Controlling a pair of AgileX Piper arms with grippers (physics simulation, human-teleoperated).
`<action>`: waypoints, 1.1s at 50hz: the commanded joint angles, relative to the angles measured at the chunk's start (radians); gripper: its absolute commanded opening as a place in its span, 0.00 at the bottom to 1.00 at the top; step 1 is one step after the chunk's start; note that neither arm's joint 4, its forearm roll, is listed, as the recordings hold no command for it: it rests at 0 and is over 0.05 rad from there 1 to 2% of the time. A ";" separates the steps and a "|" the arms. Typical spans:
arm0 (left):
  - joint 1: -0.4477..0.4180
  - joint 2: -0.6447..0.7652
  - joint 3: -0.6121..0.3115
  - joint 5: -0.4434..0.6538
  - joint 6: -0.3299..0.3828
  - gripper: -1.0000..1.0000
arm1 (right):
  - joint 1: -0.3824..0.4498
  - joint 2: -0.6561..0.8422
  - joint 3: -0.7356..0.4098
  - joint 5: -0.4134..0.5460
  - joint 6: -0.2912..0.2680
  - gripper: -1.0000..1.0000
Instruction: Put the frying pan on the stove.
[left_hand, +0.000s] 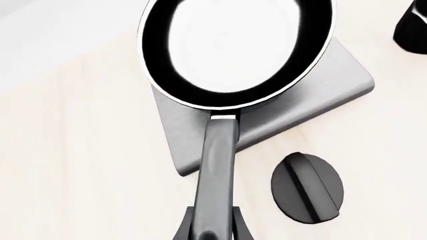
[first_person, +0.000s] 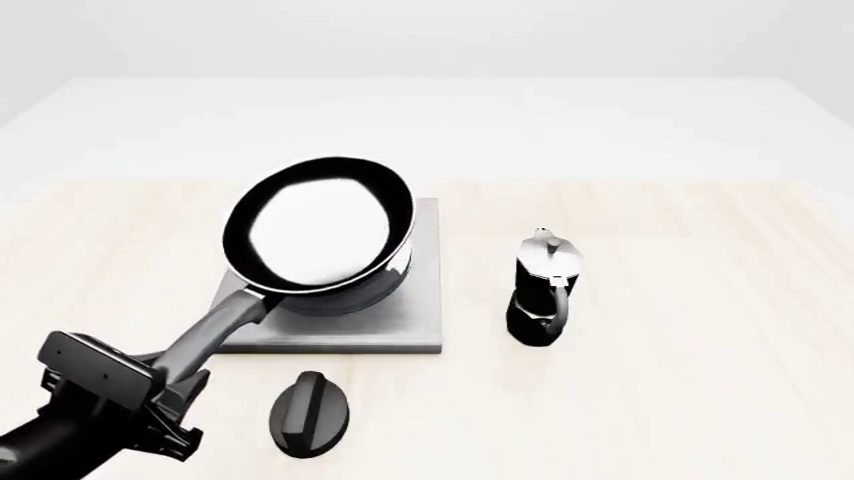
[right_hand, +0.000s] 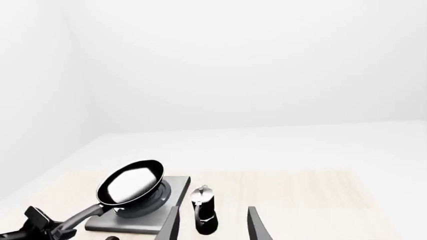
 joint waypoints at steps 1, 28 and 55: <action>0.002 0.017 -0.009 -0.047 0.006 0.00 | -0.001 0.000 0.000 0.000 0.001 1.00; 0.005 0.017 0.027 -0.066 0.002 0.00 | -0.001 0.000 0.000 0.000 -0.001 1.00; 0.017 0.152 0.031 -0.174 0.009 0.00 | -0.002 0.000 0.000 0.000 -0.002 1.00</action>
